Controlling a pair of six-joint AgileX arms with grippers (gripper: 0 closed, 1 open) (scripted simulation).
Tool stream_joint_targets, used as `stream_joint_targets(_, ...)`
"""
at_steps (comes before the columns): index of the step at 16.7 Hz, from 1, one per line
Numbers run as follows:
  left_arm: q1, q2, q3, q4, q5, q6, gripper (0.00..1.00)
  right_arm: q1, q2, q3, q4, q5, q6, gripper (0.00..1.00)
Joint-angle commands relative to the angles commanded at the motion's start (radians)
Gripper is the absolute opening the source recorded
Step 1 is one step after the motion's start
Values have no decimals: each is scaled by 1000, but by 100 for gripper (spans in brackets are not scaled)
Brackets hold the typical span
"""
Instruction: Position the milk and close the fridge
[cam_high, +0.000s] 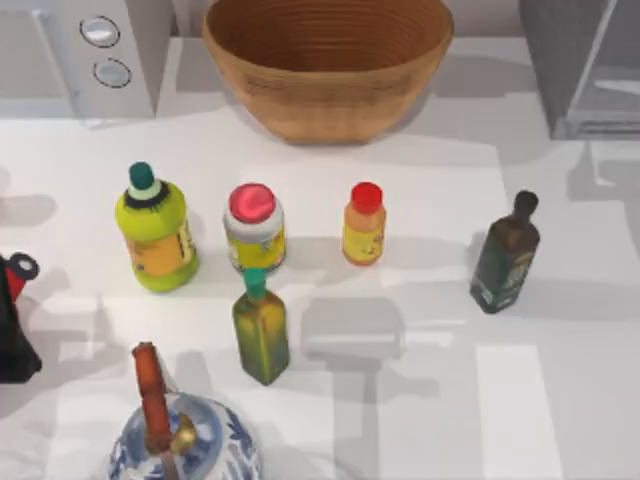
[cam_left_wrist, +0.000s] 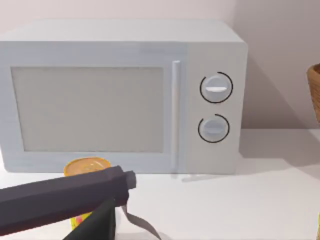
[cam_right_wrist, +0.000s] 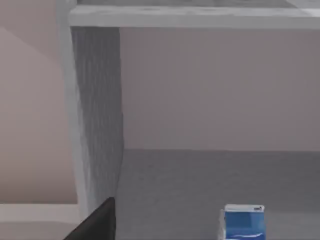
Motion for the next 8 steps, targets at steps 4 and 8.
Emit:
stream_joint_targets(4,0,0,0,0,0,0,100,-4,-243,-137,-98,50,2,100)
stream_joint_targets(8,0,0,0,0,0,0,100,21,-618,-296,-195,67,-2,100)
